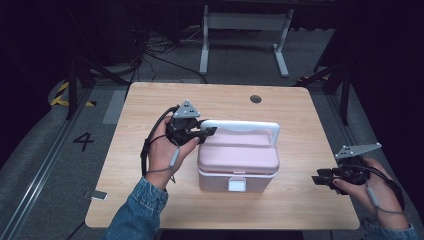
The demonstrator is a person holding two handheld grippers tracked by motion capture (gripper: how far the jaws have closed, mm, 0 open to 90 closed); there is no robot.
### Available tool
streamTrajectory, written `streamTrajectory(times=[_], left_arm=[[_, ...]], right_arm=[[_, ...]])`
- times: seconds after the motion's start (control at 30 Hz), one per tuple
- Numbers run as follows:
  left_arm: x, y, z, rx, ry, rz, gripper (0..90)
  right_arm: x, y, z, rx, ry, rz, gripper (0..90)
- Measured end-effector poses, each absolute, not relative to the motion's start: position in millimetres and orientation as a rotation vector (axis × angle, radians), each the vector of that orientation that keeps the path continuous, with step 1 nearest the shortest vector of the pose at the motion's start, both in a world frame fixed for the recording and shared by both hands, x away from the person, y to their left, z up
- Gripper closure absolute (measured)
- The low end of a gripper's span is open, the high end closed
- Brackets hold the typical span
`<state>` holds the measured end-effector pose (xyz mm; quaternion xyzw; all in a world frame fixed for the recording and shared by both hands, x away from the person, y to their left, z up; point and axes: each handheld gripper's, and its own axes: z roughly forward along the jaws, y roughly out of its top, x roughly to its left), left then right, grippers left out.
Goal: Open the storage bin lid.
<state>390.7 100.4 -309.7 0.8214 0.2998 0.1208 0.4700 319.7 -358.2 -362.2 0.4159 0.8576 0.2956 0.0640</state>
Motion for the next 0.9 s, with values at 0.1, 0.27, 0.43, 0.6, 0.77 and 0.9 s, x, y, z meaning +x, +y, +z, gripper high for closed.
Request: streamTrajectory(times=[0.1, 0.27, 0.43, 0.6, 0.77, 0.9], left_arm=[[394, 101, -306, 1.999, 0.739, 0.287, 66.9], [403, 103, -302, 1.988, 0.730, 0.296, 66.9], [411, 103, -300, 1.968, 0.742, 0.298, 67.2], [423, 101, -300, 1.958, 0.760, 0.319, 68.3], [429, 101, -298, 1.952, 0.771, 0.312, 67.9], [433, 101, -298, 1.938, 0.773, 0.316, 67.4]], right_arm=[[319, -359, -361, 1.258, 2.583, 0.907, 61.9], [320, -360, -360, 1.271, 2.564, 0.920, 61.9], [320, -360, -361, 1.277, 2.548, 0.960, 61.8], [321, -360, -360, 1.280, 2.536, 0.970, 61.5], [321, -363, -360, 1.289, 2.521, 0.973, 61.6], [321, -364, -360, 1.290, 2.514, 0.968, 61.6]])
